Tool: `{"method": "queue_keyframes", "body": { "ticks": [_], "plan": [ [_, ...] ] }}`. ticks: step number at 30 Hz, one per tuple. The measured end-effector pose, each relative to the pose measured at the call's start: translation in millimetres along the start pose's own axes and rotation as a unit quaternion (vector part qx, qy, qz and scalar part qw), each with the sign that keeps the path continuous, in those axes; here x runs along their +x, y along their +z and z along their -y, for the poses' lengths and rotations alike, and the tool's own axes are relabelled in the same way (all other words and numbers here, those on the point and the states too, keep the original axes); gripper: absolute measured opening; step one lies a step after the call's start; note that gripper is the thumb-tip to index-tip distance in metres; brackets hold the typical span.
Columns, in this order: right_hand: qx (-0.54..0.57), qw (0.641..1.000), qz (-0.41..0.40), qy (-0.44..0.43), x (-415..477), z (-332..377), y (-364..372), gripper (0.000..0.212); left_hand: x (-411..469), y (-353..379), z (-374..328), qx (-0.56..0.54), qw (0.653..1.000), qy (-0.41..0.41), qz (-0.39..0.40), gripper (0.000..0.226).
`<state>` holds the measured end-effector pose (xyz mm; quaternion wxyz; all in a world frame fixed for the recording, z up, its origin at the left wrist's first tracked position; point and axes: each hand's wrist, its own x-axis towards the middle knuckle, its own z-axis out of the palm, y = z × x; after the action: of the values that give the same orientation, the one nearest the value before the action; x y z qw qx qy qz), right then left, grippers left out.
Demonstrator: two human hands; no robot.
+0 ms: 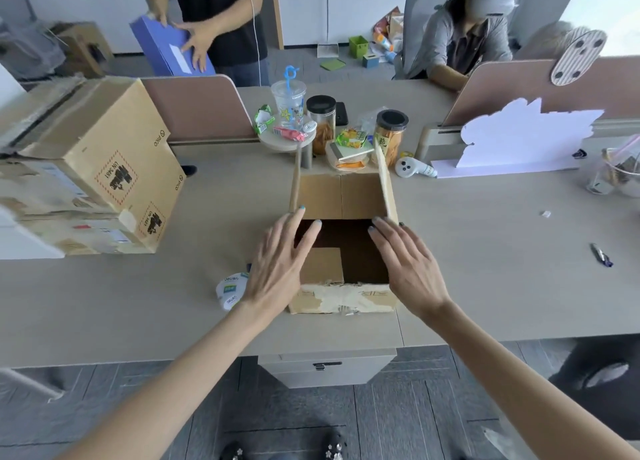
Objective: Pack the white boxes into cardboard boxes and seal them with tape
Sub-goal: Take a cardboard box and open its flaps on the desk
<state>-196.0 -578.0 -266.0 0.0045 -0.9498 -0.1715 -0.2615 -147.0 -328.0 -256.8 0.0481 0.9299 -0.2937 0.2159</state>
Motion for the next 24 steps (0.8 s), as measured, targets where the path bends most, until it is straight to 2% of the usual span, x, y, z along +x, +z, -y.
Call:
{"method": "queue_keyframes", "body": {
  "ticks": [3,5,7,9,13,15,19,22,24],
  "plan": [
    [-0.108,0.991,0.002,-0.080,12.6,-2.2,6.9,0.026,7.9,-6.5,-0.6,0.143,0.986,-0.020,0.085,0.060],
    [-0.200,0.974,0.089,-0.052,25.5,-1.3,3.0,0.020,12.9,-10.5,0.6,0.196,0.964,-0.060,0.168,0.037],
    [-0.256,0.943,0.214,0.013,34.4,0.8,-2.5,0.028,14.8,-8.4,4.7,0.218,0.940,-0.105,0.238,0.026],
    [-0.267,0.918,0.283,0.075,38.0,-2.1,-3.7,0.031,12.0,0.6,7.3,0.212,0.928,-0.130,0.279,0.032],
    [-0.304,0.888,0.325,0.115,29.3,-11.4,2.5,0.042,1.2,26.7,7.2,0.142,0.933,-0.167,0.286,0.054],
    [-0.266,0.889,0.334,0.165,18.8,-14.5,10.2,0.047,-2.2,40.5,8.4,0.095,0.938,-0.183,0.277,0.060],
    [-0.125,0.892,0.311,0.302,-1.1,-23.9,32.1,0.058,-1.5,58.3,12.8,-0.001,0.950,-0.214,0.227,0.056],
    [0.018,0.900,0.285,0.328,-3.2,-26.5,46.6,0.037,0.4,64.9,19.9,-0.074,0.946,-0.233,0.215,0.055],
    [0.116,0.884,0.265,0.367,-0.3,-28.0,49.3,0.027,0.1,65.8,26.2,-0.099,0.947,-0.225,0.204,0.052]
  ]
}}
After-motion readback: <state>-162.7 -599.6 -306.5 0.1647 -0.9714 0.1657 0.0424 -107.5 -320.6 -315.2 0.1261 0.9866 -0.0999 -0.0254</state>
